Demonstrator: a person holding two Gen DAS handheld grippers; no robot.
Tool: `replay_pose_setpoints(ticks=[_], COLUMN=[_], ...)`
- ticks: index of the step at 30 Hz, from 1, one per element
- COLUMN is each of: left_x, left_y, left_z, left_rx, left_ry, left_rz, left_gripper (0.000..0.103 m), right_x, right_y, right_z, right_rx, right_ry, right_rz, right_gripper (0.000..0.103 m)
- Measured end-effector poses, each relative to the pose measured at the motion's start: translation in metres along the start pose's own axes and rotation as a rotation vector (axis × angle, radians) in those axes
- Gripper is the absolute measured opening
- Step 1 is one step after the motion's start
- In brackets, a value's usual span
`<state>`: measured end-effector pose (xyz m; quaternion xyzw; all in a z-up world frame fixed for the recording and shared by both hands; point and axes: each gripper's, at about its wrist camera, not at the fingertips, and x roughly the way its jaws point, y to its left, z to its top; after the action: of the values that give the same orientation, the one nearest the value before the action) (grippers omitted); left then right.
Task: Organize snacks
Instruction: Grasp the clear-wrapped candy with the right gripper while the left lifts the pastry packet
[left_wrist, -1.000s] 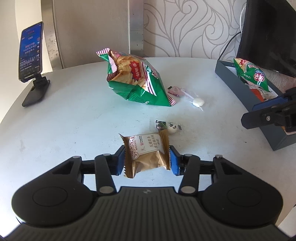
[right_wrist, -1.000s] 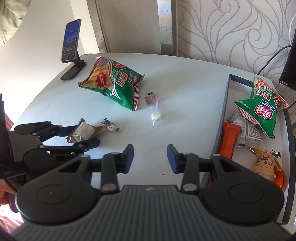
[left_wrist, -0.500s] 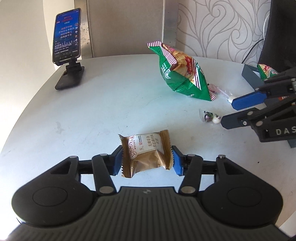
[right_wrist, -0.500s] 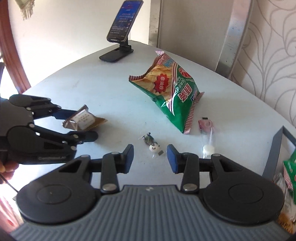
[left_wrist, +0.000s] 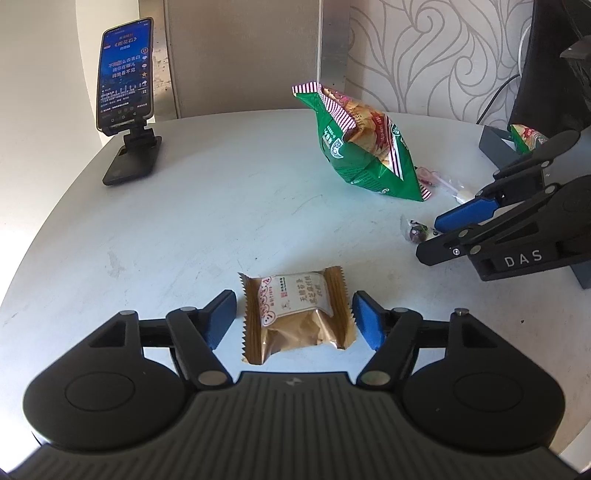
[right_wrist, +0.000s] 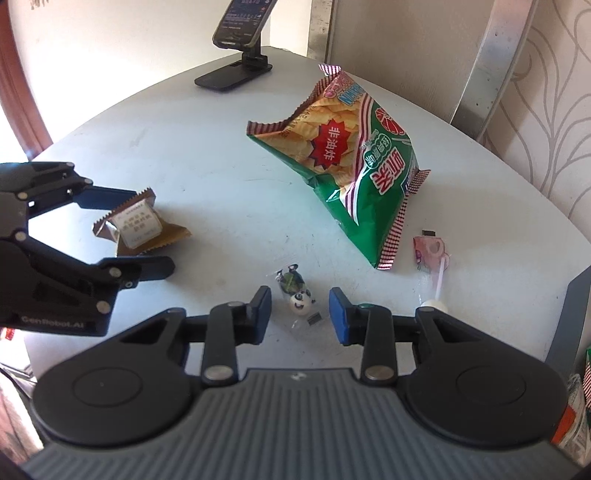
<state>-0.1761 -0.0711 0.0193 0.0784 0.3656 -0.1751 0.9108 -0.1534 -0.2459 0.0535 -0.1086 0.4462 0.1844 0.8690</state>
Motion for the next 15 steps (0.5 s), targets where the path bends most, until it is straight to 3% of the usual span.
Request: replay_pose_setpoints(ticks=[3, 8, 15], left_x=[0.002, 0.001, -0.001], left_y=[-0.002, -0.003, -0.006], left_z=[0.001, 0.001, 0.000], left_rx=[0.011, 0.021, 0.033], left_ry=[-0.001, -0.003, -0.009], left_rz=[-0.007, -0.021, -0.036], left_gripper=[0.075, 0.073, 0.062], right_x=[0.000, -0.004, -0.010], right_y=[-0.002, 0.001, 0.004], right_z=[-0.003, -0.008, -0.015], right_rx=[0.059, 0.108, 0.152], right_ry=[-0.010, -0.018, -0.014], right_rz=[0.016, -0.007, -0.019], right_gripper=[0.027, 0.027, 0.026])
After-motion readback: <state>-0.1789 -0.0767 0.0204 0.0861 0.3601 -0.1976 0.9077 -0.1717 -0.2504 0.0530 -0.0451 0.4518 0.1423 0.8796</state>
